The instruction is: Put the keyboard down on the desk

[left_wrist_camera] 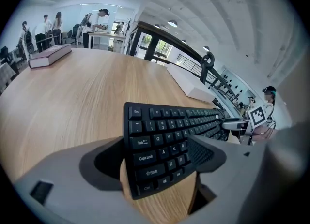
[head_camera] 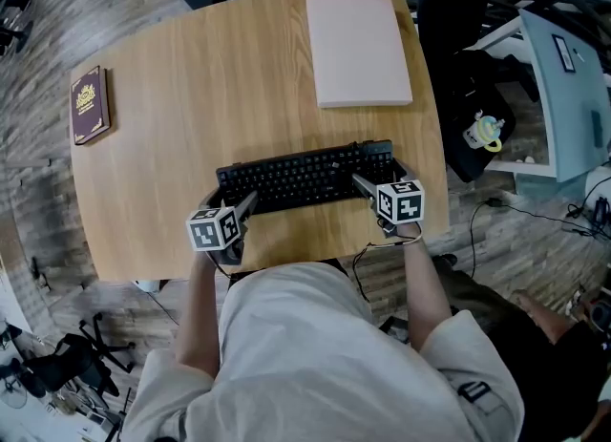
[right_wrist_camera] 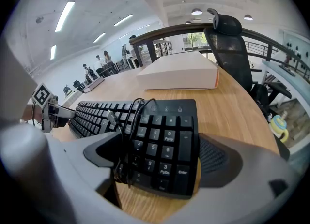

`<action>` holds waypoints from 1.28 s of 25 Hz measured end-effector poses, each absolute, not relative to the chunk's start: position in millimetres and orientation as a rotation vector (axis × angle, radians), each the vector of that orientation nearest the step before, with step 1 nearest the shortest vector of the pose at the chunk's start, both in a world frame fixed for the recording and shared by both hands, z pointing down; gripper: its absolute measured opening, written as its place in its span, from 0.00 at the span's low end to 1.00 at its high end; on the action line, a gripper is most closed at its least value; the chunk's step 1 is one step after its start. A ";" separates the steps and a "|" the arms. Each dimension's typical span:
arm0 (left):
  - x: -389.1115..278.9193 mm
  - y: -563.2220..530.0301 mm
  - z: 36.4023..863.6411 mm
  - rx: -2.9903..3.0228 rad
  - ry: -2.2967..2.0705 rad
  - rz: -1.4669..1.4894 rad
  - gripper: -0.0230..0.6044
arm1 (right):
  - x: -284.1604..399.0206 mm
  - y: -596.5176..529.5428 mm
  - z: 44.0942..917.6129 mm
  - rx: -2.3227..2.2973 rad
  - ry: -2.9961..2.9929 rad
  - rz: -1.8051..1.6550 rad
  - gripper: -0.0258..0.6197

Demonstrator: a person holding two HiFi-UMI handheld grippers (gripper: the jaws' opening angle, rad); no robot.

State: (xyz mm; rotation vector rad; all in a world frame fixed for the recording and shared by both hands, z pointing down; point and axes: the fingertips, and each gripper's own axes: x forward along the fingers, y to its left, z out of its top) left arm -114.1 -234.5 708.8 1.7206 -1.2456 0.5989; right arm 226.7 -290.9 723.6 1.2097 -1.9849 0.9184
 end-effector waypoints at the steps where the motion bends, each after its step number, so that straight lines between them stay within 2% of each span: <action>1: -114.6 -234.8 708.8 1.720 -1.248 0.597 0.71 | 226.7 -290.9 724.4 1.210 -1.981 0.922 0.79; 25: -129.2 -240.8 707.6 1.756 -1.323 0.659 0.69 | 213.8 -295.2 697.1 1.311 -2.058 0.748 0.78; 26: -131.2 -239.7 705.9 1.750 -1.338 0.656 0.68 | 210.8 -295.3 693.1 1.315 -2.072 0.727 0.75; 28: -135.3 -237.8 701.2 1.734 -1.367 0.627 0.63 | 206.0 -296.8 681.7 1.346 -2.105 0.666 0.59; 30: -140.1 -237.4 696.1 1.720 -1.395 0.595 0.51 | 201.3 -298.4 670.8 1.379 -2.134 0.617 0.44; 32: -144.4 -236.5 692.1 1.721 -1.425 0.597 0.40 | 195.1 -297.8 664.8 1.386 -2.156 0.594 0.35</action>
